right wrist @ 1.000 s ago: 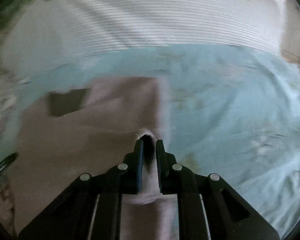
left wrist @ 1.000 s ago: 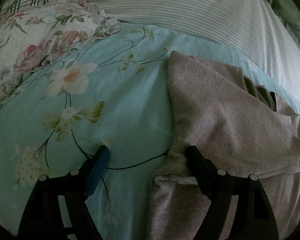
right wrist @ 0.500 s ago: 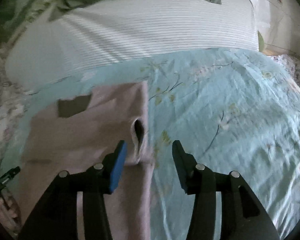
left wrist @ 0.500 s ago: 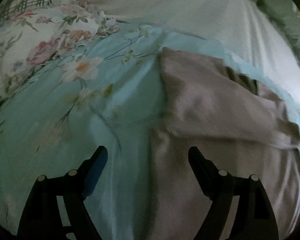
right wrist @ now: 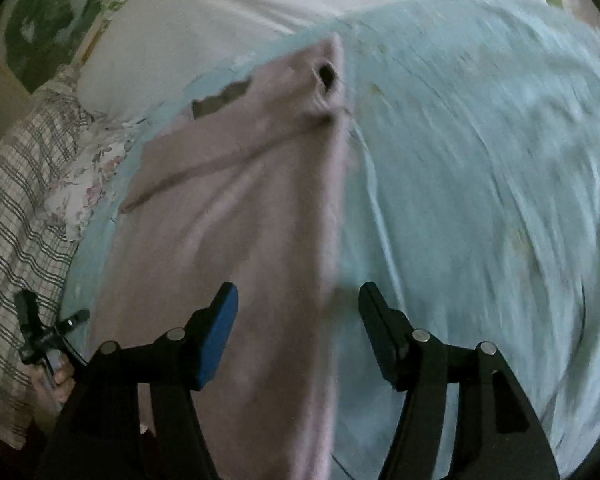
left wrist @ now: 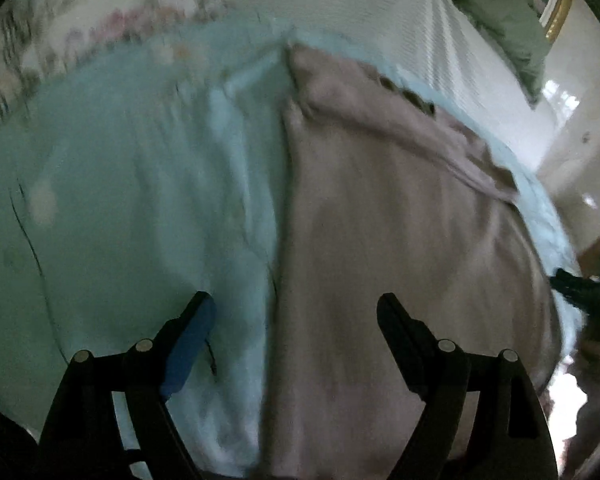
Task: Fold small clothes
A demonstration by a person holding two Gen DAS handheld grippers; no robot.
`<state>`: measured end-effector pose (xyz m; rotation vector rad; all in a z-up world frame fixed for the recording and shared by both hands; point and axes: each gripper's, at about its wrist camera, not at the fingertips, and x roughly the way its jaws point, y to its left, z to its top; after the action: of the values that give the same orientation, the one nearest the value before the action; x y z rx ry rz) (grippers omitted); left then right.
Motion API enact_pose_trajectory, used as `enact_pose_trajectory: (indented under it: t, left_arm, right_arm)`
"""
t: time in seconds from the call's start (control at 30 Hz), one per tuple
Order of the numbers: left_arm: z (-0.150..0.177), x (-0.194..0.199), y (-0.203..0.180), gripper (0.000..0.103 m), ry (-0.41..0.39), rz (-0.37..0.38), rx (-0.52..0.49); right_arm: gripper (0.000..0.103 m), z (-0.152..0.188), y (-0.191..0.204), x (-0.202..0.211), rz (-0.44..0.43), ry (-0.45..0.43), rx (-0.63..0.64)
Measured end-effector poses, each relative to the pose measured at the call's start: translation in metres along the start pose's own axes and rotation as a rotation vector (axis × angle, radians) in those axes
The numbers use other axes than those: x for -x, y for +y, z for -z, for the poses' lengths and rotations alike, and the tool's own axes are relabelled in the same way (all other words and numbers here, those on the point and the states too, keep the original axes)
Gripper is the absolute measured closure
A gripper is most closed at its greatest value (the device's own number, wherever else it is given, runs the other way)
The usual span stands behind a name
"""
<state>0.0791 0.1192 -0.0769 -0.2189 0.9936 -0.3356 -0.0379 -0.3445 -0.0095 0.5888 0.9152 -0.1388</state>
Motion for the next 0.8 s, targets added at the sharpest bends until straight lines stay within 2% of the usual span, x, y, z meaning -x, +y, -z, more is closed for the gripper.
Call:
enact_pose_trajectory:
  t: [0.1, 0.17, 0.23, 0.3, 0.43, 0.57, 0.7, 0.73, 0.8]
  left_arm:
    - [0.023, 0.01, -0.009, 0.019, -0.004, 0.03, -0.054]
    - [0.039, 0.017, -0.016, 0.019, 0.023, 0.117, -0.072]
    - [0.053, 0.021, -0.019, 0.019, 0.037, 0.166, -0.086]
    - [0.067, 0.025, -0.022, 0.019, 0.036, 0.172, -0.112]
    - [0.091, 0.027, -0.017, 0.025, 0.093, 0.23, -0.112]
    - [0.098, 0.022, -0.011, 0.032, 0.117, 0.228, -0.13]
    - [0.096, 0.018, -0.012, 0.033, 0.133, 0.245, -0.146]
    - [0.096, 0.019, -0.012, 0.04, 0.137, 0.241, -0.154]
    - [0.094, 0.016, -0.013, 0.049, 0.141, 0.224, -0.165]
  right_arm:
    - [0.039, 0.021, -0.004, 0.01, -0.141, 0.033, -0.003]
    - [0.039, 0.037, -0.003, 0.014, -0.242, 0.071, 0.011]
    - [0.039, 0.057, 0.003, 0.02, -0.293, 0.096, 0.053]
    - [0.039, 0.075, 0.003, 0.027, -0.342, 0.102, 0.081]
    - [0.039, 0.095, -0.008, 0.03, -0.443, 0.133, 0.057]
    - [0.039, 0.115, -0.008, 0.017, -0.433, 0.205, 0.075]
    - [0.042, 0.119, -0.004, 0.017, -0.439, 0.198, 0.088]
    - [0.045, 0.119, -0.003, 0.018, -0.427, 0.197, 0.096]
    - [0.068, 0.12, -0.005, 0.017, -0.376, 0.202, 0.103]
